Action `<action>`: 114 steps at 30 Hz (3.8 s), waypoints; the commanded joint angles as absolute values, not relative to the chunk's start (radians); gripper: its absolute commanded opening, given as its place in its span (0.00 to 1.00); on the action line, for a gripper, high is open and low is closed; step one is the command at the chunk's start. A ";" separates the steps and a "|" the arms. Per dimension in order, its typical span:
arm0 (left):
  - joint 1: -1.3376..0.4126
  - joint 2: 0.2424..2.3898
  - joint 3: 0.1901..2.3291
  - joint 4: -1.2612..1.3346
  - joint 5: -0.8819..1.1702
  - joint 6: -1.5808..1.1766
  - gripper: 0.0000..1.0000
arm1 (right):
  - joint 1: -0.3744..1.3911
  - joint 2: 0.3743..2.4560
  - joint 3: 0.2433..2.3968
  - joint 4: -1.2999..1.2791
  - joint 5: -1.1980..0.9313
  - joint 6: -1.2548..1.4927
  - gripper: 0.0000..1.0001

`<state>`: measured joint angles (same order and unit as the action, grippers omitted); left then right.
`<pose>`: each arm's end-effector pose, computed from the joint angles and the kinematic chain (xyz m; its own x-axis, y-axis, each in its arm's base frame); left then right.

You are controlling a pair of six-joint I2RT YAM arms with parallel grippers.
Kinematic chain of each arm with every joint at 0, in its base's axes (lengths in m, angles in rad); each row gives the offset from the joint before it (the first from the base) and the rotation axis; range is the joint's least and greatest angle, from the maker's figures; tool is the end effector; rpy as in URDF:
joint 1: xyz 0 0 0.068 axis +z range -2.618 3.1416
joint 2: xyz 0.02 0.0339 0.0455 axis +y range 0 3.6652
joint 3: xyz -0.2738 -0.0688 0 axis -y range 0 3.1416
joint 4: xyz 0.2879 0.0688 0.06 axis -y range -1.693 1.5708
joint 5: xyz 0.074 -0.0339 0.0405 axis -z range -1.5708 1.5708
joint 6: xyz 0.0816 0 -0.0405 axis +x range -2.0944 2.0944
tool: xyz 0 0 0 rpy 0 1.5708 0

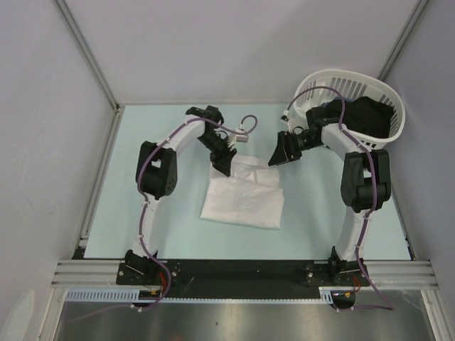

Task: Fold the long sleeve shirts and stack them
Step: Fold the shirt

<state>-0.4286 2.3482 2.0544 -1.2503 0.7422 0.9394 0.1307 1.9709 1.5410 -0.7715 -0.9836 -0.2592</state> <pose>0.4396 -0.2615 0.1486 -0.2762 0.7803 -0.5612 0.9244 0.0559 -0.3773 0.4437 0.1268 0.1891 -0.7988 -0.2482 -0.5480 -0.5948 0.4619 0.6579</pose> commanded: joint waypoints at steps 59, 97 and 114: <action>-0.218 1.937 1.548 -0.948 0.865 0.601 0.00 | 0.224 1.862 1.480 -0.767 -0.742 -0.492 0.00; -0.230 2.266 1.712 -0.931 0.683 0.420 0.00 | 0.250 2.204 1.608 -0.667 -0.543 -0.526 0.00; -0.232 1.911 1.423 -0.908 0.795 0.477 0.00 | 0.295 1.970 1.432 -0.774 -0.684 -0.488 0.00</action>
